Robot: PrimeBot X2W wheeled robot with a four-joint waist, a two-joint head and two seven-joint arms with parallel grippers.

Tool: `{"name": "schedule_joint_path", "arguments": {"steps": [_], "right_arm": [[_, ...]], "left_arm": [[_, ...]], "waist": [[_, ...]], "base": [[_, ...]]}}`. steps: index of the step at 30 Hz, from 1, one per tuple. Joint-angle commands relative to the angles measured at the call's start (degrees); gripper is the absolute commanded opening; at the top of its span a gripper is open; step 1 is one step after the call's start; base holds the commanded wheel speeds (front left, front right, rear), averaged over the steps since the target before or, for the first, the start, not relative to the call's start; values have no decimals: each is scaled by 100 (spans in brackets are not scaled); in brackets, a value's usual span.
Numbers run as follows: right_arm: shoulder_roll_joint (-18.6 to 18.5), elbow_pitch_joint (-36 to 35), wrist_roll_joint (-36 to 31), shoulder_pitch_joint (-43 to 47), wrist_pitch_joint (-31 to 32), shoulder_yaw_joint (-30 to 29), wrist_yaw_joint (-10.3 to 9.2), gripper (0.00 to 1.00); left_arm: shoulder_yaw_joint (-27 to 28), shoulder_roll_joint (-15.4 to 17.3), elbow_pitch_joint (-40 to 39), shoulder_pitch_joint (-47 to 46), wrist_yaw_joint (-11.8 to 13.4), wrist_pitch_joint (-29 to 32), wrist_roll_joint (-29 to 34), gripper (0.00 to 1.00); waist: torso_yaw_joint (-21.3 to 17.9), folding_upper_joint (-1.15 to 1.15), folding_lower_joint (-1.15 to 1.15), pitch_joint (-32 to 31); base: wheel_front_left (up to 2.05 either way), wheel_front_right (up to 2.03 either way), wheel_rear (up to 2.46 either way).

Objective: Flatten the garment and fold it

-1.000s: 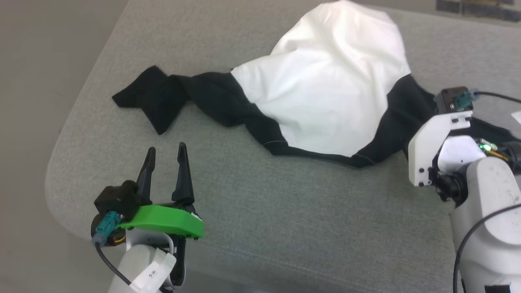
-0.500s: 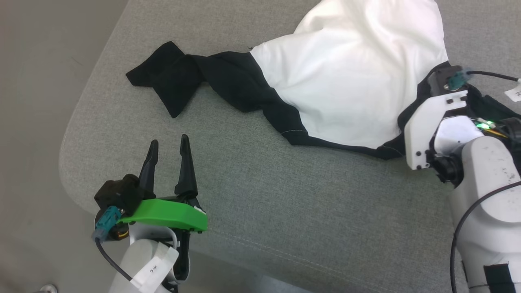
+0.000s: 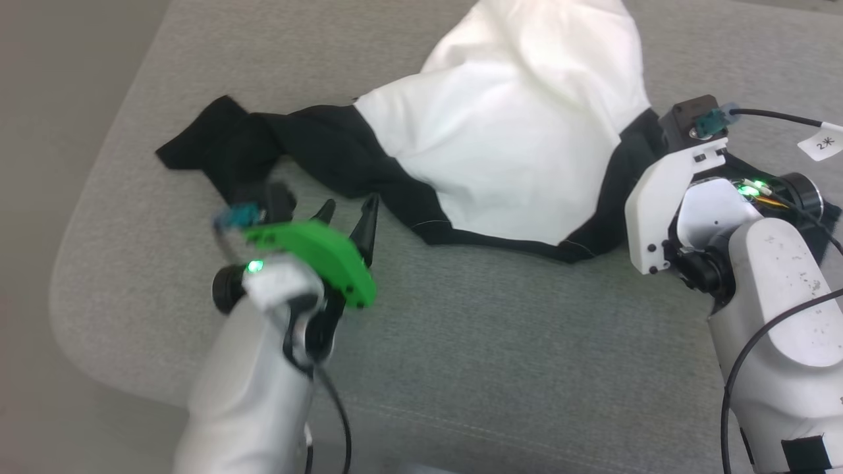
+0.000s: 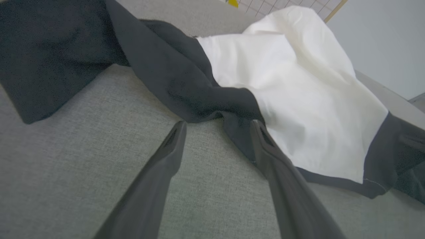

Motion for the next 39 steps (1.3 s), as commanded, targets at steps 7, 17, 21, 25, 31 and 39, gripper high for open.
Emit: {"name": "schedule_joint_path", "arguments": {"steps": [7,17,21,25,31,39], "right_arm": [[-30,-354,237,57,60,306,-9,0],[-119,-525,329,81,38,429,-9,0],[-184,-507,337,129,21,371,-9,0],[-198,-507,469,187,-57,164,-9,0],[-175,-772,1167,177,78,-280,-9,0],[-219,-1454,1904,-100,328,-785,-9,0]], "left_arm": [[-211,105,1142,-1129,289,1407,-62,100],[-223,179,1846,-1540,181,1366,-102,0],[-200,129,1966,-1580,-31,1224,-269,0],[-60,90,1859,-1647,-261,990,-536,0],[317,173,1186,-1937,-533,793,-974,0],[711,483,-157,-2347,-478,763,-1190,0]], "waist": [[-449,0,0,226],[-589,0,0,443],[-532,0,0,409],[-431,0,0,176],[-355,0,0,-363],[-499,0,0,-1162]], "base": [[0,0,0],[0,0,0],[0,0,0],[0,0,0],[0,0,0],[0,0,0]]}}
